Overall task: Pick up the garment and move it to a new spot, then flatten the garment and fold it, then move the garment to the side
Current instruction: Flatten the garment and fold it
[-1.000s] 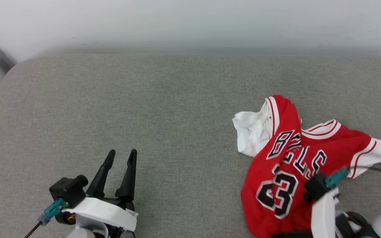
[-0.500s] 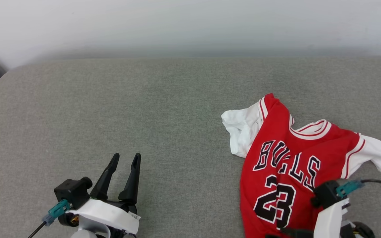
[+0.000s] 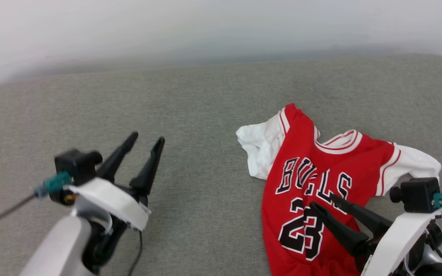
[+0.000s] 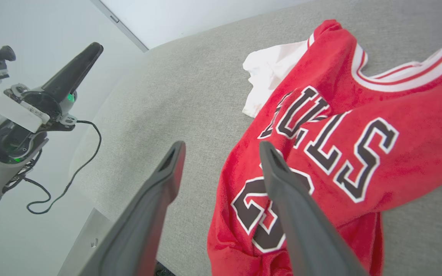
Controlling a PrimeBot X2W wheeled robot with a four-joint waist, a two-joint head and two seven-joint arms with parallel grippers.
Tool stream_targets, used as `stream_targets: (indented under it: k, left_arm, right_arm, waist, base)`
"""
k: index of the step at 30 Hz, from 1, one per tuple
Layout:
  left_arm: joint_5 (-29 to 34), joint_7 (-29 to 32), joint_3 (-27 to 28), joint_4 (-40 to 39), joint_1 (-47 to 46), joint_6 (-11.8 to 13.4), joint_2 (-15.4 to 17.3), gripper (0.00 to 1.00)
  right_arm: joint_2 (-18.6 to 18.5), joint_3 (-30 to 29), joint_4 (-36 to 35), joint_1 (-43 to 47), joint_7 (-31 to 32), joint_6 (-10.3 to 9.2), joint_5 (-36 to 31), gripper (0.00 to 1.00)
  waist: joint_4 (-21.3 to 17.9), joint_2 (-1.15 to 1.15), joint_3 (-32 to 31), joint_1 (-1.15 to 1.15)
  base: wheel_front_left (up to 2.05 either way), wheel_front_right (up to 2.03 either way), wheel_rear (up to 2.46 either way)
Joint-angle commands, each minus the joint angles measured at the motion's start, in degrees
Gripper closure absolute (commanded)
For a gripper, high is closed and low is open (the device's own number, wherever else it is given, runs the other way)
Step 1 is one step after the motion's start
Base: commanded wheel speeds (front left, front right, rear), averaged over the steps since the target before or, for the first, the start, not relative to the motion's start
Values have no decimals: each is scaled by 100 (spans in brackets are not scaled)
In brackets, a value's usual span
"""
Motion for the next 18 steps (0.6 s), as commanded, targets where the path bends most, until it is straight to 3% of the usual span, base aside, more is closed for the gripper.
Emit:
stream_targets:
  k: [1,14,18]
  left_arm:
    - [-40,59,-5,-38,-106,-13,56,0]
    - [-567,2283,-480,-192,-1600,-8,657,0]
    - [-721,2824,-544,139,-2005,32,638,0]
  right_arm:
    - [-77,62,19,-75,-140,0,-55,0]
    - [-901,1507,1256,-430,-4253,0,-39,0]
    - [-847,1793,1704,-550,-4727,-1,-16,0]
  waist:
    - [-102,0,71,0]
    - [-1105,0,400,0]
    - [-1405,0,511,0]
  base:
    - [0,0,0]
    - [0,0,0]
    - [0,0,0]
